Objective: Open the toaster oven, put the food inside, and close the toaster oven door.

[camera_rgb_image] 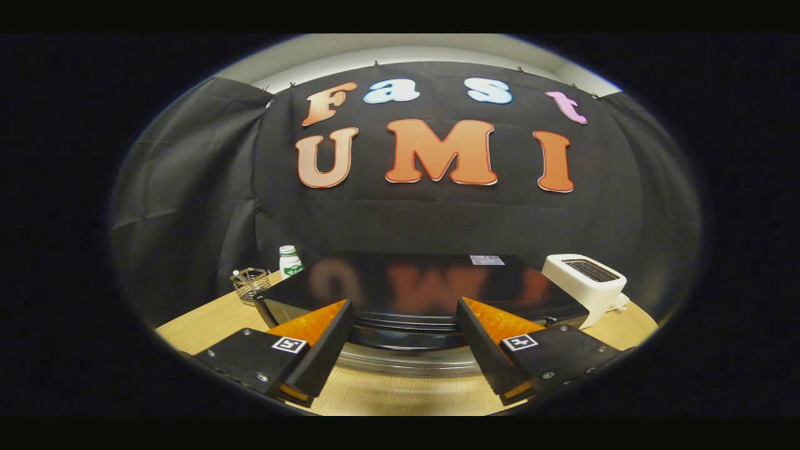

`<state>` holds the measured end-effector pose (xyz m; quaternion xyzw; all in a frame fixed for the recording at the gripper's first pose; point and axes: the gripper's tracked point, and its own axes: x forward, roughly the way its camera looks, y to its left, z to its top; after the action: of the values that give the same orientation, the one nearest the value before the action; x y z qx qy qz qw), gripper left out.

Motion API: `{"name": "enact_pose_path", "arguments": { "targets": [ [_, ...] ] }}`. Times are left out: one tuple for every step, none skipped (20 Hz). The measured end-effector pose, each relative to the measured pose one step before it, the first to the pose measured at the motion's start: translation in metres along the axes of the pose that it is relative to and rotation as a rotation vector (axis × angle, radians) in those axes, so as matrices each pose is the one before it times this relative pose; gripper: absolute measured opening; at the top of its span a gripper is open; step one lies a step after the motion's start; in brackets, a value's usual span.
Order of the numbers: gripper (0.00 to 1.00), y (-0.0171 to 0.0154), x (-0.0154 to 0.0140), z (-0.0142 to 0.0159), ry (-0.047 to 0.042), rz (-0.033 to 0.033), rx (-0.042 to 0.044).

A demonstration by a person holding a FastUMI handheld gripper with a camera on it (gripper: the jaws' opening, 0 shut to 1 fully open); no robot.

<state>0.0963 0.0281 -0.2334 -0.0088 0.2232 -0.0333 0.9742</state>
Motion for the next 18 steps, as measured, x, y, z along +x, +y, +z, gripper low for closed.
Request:
{"name": "enact_pose_path", "arguments": {
  "targets": [
    [0.96,0.00165,-0.00463,0.00025,-0.01139,0.00579,0.01244],
    [0.92,0.00140,-0.00346,-0.00390,0.00050,0.00854,0.00732],
    [0.90,0.00170,-0.00285,-0.00375,0.01268,0.01049,0.02955],
    [0.86,0.00157,-0.00631,0.00120,-0.00918,0.00697,0.00145],
    [0.84,0.00119,-0.00436,-0.00320,0.01330,0.00519,-0.01173],
    [0.84,0.00200,-0.00675,0.00123,-0.00737,0.00197,-0.01338],
    [0.83,0.00046,-0.00553,-0.00676,0.01511,0.00298,-0.00957],
    [0.83,0.00141,-0.00614,-0.00117,0.00450,0.00416,-0.00826],
    [0.83,0.00222,-0.01003,-0.00648,0.01559,0.00709,-0.00554],
    [0.82,0.00213,-0.00769,-0.00581,0.01072,0.00949,-0.00716],
    [0.82,0.00191,-0.00789,-0.00860,0.01909,0.01048,-0.00731],
    [0.82,0.00354,-0.00883,-0.00997,0.02870,0.01648,-0.00496],
    [0.82,0.00442,-0.00601,-0.01039,0.02633,0.01967,-0.00061],
    [0.82,0.00438,-0.00683,-0.00984,0.02530,0.01750,0.00227],
    [0.82,0.00257,-0.00447,-0.01046,0.02266,0.01534,0.00880],
    [0.82,0.00116,-0.00298,-0.00810,0.01701,0.01593,0.01585],
    [0.82,0.00237,-0.00072,-0.00856,0.02057,0.01851,0.01991],
    [0.82,0.00277,-0.00198,-0.00752,0.02094,0.01768,0.02382]
  ]
}}
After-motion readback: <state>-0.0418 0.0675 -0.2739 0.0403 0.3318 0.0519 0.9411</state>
